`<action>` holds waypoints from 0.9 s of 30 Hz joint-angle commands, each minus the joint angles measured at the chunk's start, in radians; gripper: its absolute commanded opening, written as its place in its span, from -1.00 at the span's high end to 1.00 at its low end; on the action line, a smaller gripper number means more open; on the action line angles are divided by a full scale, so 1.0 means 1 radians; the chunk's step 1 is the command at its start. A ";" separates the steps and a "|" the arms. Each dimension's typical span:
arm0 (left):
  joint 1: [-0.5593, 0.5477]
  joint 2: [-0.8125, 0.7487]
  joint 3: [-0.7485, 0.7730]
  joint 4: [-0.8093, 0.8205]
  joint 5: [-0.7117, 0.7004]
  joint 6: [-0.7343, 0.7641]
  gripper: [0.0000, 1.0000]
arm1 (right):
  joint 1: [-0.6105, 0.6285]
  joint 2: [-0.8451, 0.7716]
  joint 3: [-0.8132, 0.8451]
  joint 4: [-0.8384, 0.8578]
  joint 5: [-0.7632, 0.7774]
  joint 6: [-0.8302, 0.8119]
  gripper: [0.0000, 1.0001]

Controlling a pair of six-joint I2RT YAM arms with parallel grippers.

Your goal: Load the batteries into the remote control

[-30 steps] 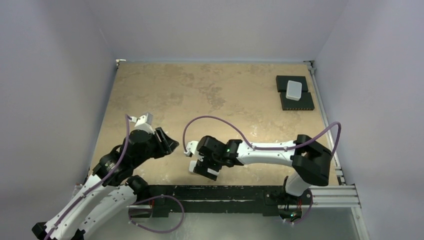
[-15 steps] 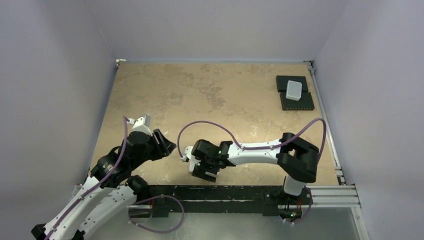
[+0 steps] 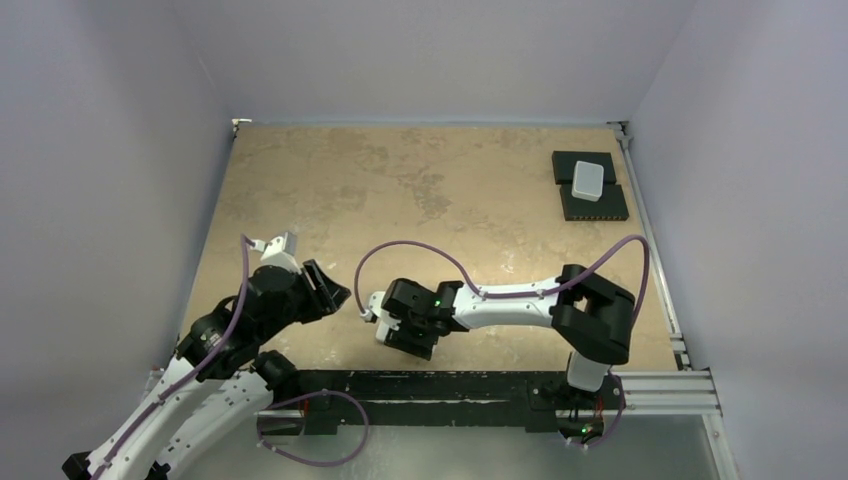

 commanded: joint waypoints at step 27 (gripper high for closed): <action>-0.004 0.038 -0.055 0.339 0.278 0.102 -0.45 | -0.123 -0.623 -0.303 0.275 -0.363 0.390 0.34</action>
